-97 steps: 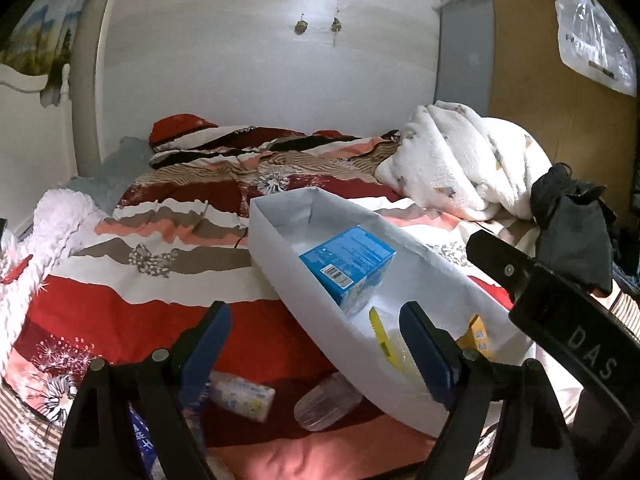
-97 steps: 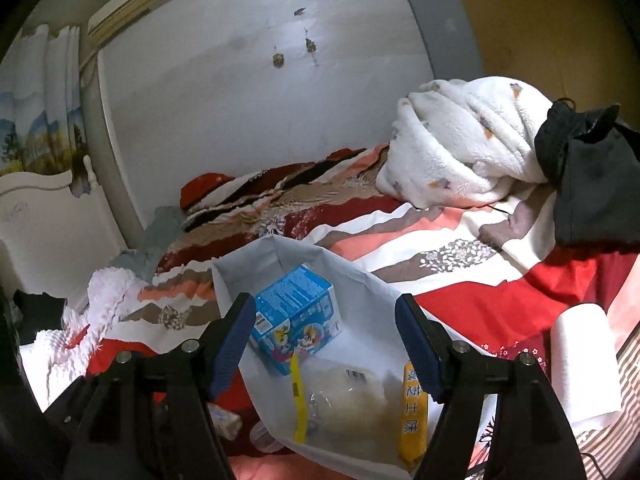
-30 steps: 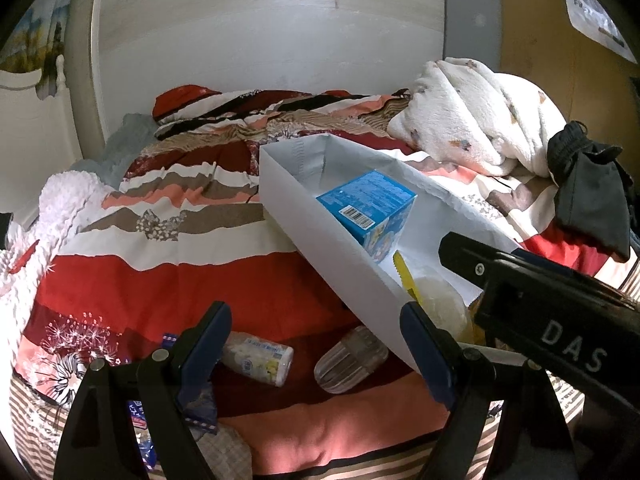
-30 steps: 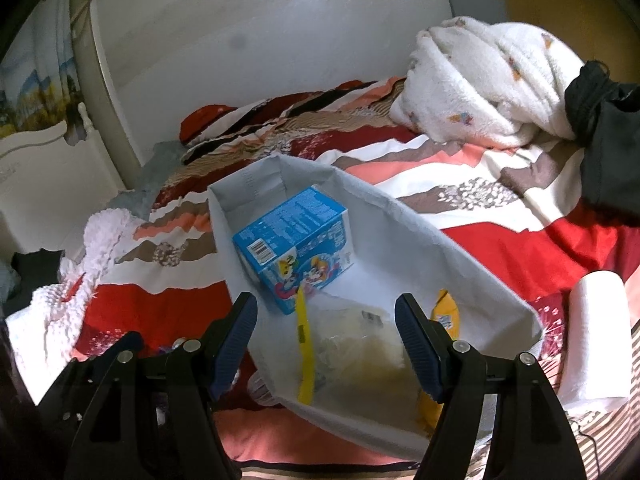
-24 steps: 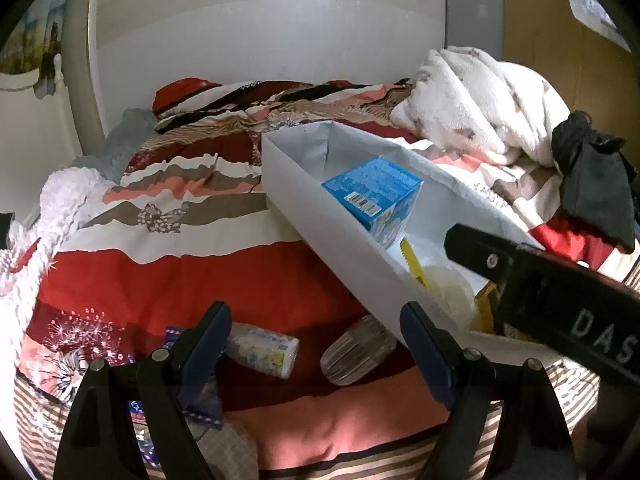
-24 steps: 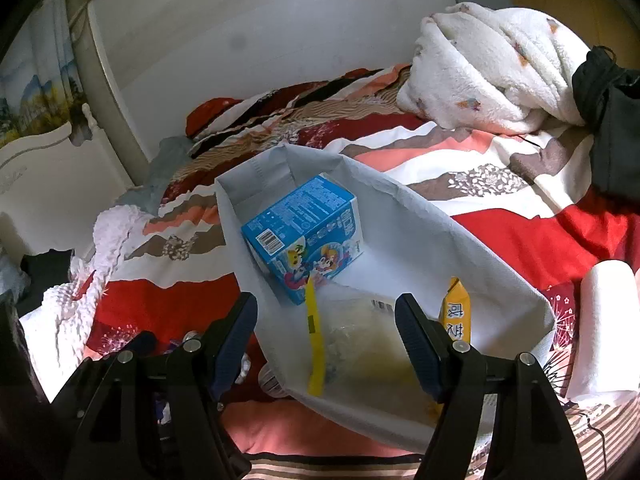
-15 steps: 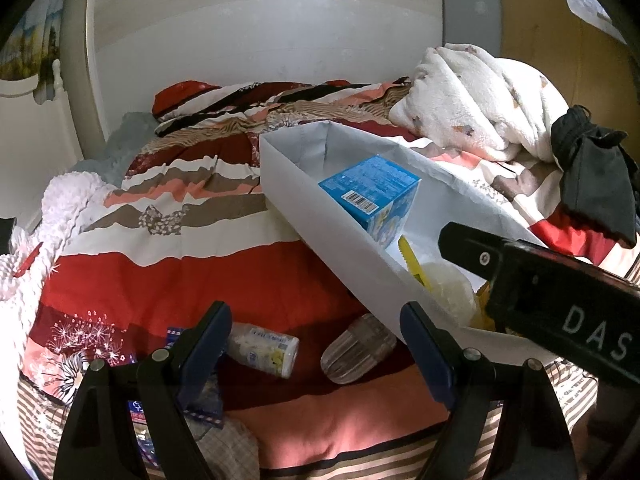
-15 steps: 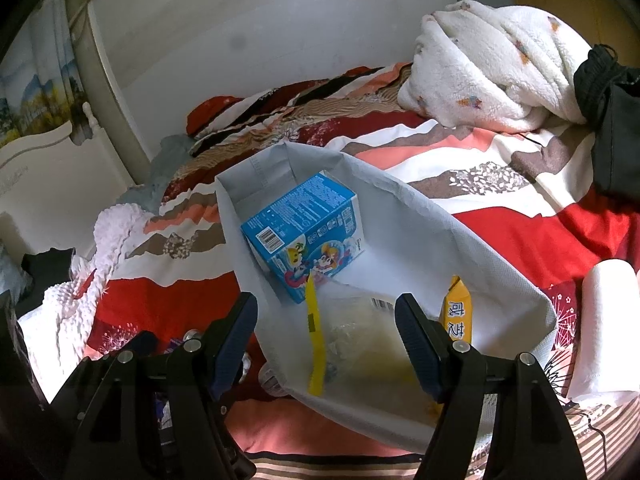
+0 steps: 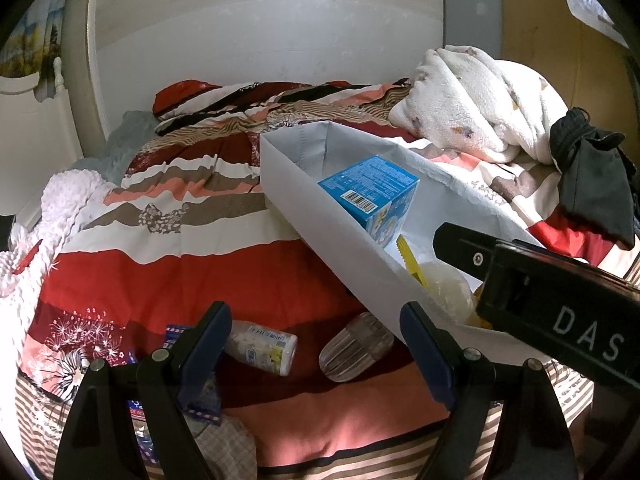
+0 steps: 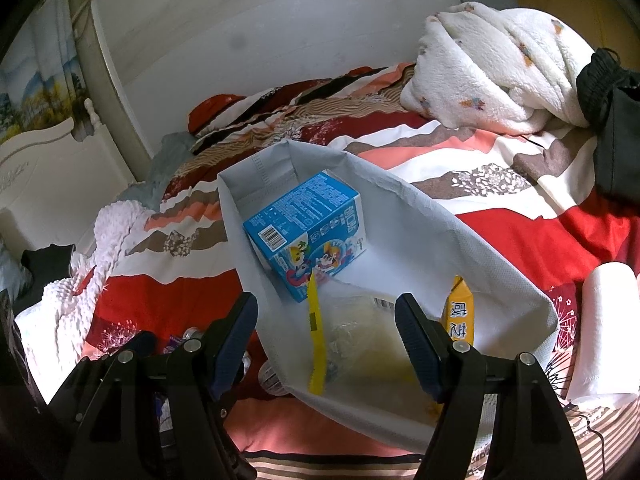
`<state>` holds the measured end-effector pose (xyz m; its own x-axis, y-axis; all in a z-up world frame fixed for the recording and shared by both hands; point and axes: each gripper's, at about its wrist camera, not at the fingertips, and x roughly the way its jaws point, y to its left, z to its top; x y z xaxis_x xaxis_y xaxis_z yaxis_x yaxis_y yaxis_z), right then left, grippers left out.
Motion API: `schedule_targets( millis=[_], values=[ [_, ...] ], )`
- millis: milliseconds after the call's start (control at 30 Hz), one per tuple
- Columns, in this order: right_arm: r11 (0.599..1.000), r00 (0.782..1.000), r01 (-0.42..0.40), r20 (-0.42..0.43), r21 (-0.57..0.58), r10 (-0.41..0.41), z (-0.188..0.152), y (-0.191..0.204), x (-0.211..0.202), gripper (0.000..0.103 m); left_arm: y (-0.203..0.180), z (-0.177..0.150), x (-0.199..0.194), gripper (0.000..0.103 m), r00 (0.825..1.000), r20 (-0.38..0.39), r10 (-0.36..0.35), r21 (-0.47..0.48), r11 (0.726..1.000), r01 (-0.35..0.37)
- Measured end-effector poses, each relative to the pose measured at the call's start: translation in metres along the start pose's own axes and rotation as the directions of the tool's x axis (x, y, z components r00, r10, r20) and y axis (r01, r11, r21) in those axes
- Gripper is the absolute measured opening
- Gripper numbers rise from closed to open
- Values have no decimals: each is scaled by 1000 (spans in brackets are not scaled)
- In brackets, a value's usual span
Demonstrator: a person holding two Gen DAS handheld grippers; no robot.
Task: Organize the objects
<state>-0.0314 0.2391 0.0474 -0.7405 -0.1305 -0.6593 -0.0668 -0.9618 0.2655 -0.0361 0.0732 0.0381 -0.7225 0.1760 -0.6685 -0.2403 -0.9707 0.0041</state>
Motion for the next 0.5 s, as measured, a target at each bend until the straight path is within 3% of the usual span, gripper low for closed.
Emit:
schedule_targets(
  millis=[500],
  values=[
    [1000,1000,-1,-10,-16,1,-1,4,3,72,1,1,0,86,1000,3,-2,-7,1000,2]
  ],
)
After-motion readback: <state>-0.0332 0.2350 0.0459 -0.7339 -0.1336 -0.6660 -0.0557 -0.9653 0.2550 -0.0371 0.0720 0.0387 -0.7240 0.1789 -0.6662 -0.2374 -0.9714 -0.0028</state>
